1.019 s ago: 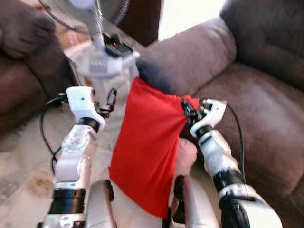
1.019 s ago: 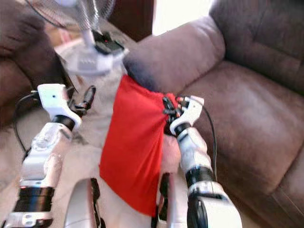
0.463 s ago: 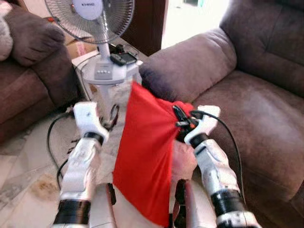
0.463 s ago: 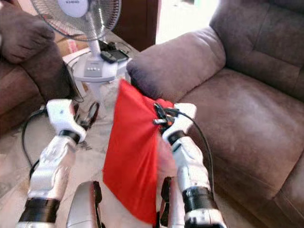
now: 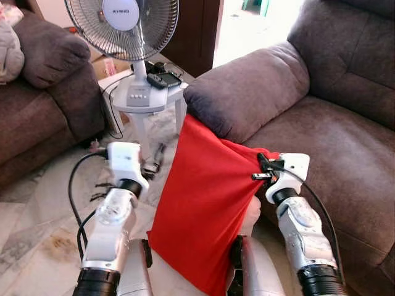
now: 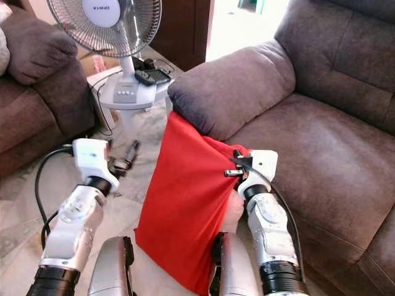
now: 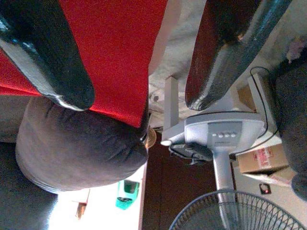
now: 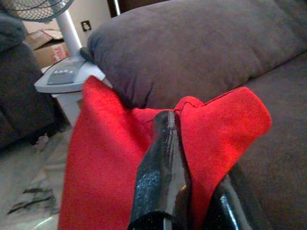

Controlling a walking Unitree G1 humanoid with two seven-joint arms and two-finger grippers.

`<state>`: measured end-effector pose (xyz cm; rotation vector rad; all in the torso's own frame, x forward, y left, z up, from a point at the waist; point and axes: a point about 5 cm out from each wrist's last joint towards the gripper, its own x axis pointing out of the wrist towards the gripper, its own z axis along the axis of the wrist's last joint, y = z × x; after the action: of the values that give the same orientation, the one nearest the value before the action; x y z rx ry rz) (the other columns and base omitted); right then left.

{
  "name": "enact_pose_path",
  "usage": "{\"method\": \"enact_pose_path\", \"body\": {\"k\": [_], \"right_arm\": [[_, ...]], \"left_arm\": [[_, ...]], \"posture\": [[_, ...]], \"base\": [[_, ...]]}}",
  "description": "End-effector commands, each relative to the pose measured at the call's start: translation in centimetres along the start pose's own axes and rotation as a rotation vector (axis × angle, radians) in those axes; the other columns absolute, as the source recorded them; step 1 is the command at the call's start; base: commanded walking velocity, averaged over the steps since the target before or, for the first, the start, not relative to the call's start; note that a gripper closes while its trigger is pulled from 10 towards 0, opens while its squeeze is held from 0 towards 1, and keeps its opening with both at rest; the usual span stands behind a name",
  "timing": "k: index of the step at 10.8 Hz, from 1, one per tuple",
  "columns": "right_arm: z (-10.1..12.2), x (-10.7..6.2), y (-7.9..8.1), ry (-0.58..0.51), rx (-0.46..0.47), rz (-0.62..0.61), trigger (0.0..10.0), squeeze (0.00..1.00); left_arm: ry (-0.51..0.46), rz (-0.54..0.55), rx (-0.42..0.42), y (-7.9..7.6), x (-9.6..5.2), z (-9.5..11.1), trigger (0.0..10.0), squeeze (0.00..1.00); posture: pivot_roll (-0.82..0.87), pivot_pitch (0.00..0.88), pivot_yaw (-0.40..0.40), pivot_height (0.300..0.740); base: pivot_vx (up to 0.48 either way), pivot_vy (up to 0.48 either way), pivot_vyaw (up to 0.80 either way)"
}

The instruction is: Move the pillow to the sofa from floor

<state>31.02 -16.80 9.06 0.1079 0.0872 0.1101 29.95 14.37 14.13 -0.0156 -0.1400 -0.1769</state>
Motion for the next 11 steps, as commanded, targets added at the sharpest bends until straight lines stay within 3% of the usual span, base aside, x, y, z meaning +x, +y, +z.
{"method": "enact_pose_path", "body": {"k": [1, 4, 11], "right_arm": [[3.0, 0.2, -0.3, -0.144, -0.041, -0.021, 10.0, 0.00], [4.2, 0.8, 0.7, -0.187, -0.046, 0.012, 10.0, 0.00], [4.2, 1.1, 0.7, -0.167, -0.033, -0.024, 10.0, 0.00]], "left_arm": [[-0.034, -0.014, 0.032, -0.1, 0.0, 0.7, 10.0, 0.00], [-0.066, -0.012, 0.035, -0.7, 0.5, 1.5, 10.0, 0.00], [-0.058, -0.032, 0.028, -1.2, 0.7, 1.4, 10.0, 0.00]], "posture": [[0.10, 0.000, -0.055, 0.535], [0.09, 0.000, -0.060, 0.535], [0.08, 0.014, -0.058, 0.547]], "base": [[0.000, 0.000, 0.00], [0.000, 0.000, 0.00], [0.000, 0.000, 0.00]]}}
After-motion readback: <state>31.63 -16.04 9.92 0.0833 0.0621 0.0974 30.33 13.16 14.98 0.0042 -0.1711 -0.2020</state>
